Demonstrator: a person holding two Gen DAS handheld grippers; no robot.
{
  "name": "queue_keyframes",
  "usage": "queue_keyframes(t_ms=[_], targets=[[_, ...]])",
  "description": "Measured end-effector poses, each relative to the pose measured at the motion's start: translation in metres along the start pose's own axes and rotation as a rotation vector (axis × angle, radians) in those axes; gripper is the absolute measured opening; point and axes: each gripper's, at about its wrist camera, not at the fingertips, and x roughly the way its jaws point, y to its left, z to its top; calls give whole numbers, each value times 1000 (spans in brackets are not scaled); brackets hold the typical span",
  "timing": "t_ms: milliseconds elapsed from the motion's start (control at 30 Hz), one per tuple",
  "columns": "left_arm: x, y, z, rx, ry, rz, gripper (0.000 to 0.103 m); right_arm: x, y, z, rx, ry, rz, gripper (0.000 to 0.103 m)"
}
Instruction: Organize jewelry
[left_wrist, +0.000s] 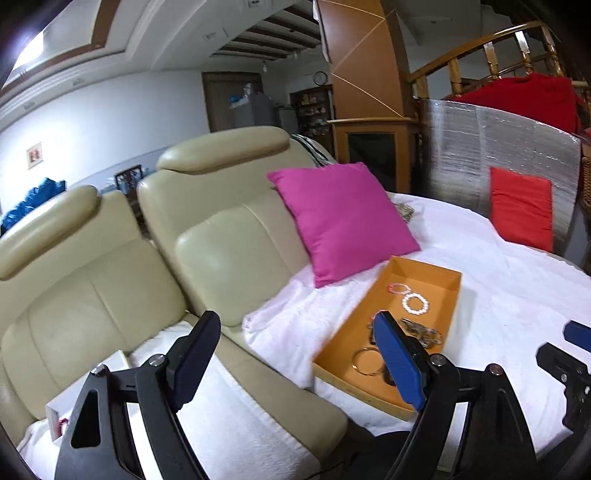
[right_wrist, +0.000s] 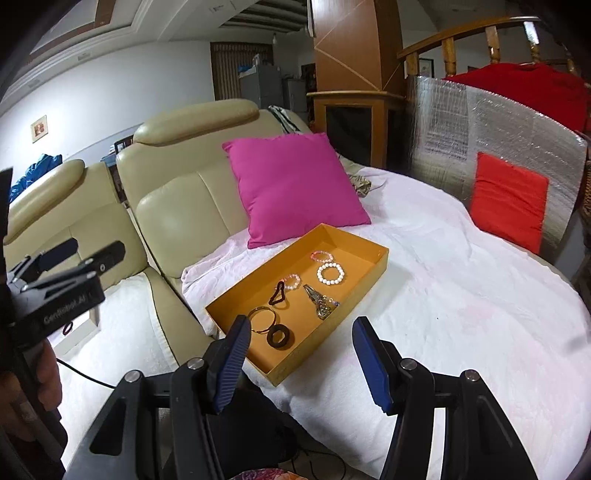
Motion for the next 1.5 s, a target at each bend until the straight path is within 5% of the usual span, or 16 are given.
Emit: queue_keyframes(t_ms=[1500], targets=[[38,3,-10,47,2,47,85,44,14,3,30,52,-61,61]])
